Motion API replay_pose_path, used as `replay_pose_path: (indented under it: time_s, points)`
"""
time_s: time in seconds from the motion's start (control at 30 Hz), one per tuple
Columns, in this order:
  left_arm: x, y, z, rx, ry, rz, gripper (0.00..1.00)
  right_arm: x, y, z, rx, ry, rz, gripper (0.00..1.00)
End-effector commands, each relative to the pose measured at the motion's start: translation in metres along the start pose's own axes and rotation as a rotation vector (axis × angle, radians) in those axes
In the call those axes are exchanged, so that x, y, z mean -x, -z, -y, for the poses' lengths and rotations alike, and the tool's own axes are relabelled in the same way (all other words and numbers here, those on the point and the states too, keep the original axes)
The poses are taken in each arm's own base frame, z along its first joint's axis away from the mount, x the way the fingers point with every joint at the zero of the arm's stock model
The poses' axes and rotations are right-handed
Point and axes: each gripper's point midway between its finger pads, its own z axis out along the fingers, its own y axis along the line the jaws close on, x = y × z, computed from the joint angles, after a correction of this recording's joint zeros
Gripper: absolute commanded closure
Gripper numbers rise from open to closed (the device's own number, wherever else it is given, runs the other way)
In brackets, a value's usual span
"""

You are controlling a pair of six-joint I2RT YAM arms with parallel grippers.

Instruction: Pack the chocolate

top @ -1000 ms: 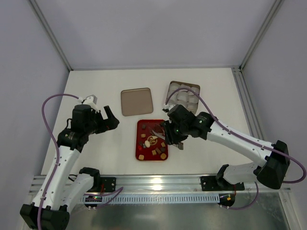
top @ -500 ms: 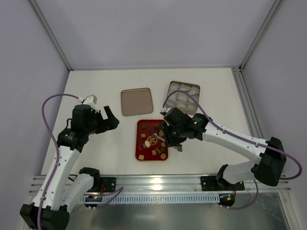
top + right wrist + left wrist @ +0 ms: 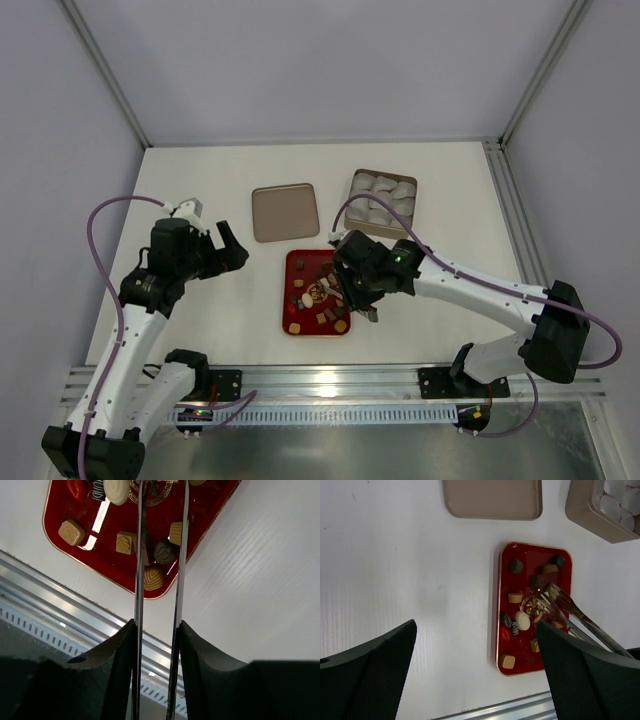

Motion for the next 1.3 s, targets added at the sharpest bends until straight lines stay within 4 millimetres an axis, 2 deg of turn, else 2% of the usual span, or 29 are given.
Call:
replay_pose_path:
  time_s: [0.0, 0.17, 0.5, 0.73, 0.87, 0.9, 1.0, 1.03, 1.1, 1.17, 1.27]
  points:
    - [0.005, 0.001, 0.005, -0.023, -0.01, 0.02, 0.0, 0.005, 0.0, 0.0, -0.017, -0.005, 0.019, 0.6]
    - [0.005, 0.002, 0.005, -0.024, -0.01, 0.022, 0.0, 0.008, 0.005, 0.0, -0.023, 0.001, 0.025, 0.67]
    - [0.005, 0.002, 0.005, -0.023, -0.01, 0.024, 0.0, 0.026, 0.039, -0.007, 0.009, 0.018, 0.084, 0.71]
    - [0.005, 0.002, 0.005, -0.023, -0.01, 0.024, 0.0, 0.039, 0.055, 0.0, -0.009, 0.019, 0.139, 0.73]
    - [0.005, 0.003, 0.005, -0.026, -0.011, 0.026, 0.0, 0.06, 0.067, 0.011, -0.017, -0.01, 0.186, 0.73]
    - [0.005, 0.002, 0.005, -0.025, -0.01, 0.024, 0.0, 0.068, 0.068, 0.024, -0.032, -0.032, 0.199, 0.73]
    - [0.005, 0.002, 0.005, -0.025, -0.011, 0.026, 0.0, 0.092, 0.078, 0.04, -0.035, -0.057, 0.245, 0.73]
    - [0.005, 0.003, 0.005, -0.024, -0.011, 0.026, 0.0, 0.102, 0.082, 0.055, -0.052, -0.099, 0.271, 0.73]
    - [0.005, 0.002, 0.005, -0.022, -0.01, 0.026, 0.0, 0.124, 0.086, 0.065, -0.044, -0.128, 0.319, 0.73]
    - [0.005, 0.002, 0.005, -0.025, -0.01, 0.024, 0.0, 0.145, 0.092, 0.082, -0.071, -0.165, 0.367, 0.73]
    - [0.004, 0.001, 0.005, -0.023, -0.011, 0.02, 0.0, 0.169, 0.088, 0.107, -0.106, -0.22, 0.408, 0.73]
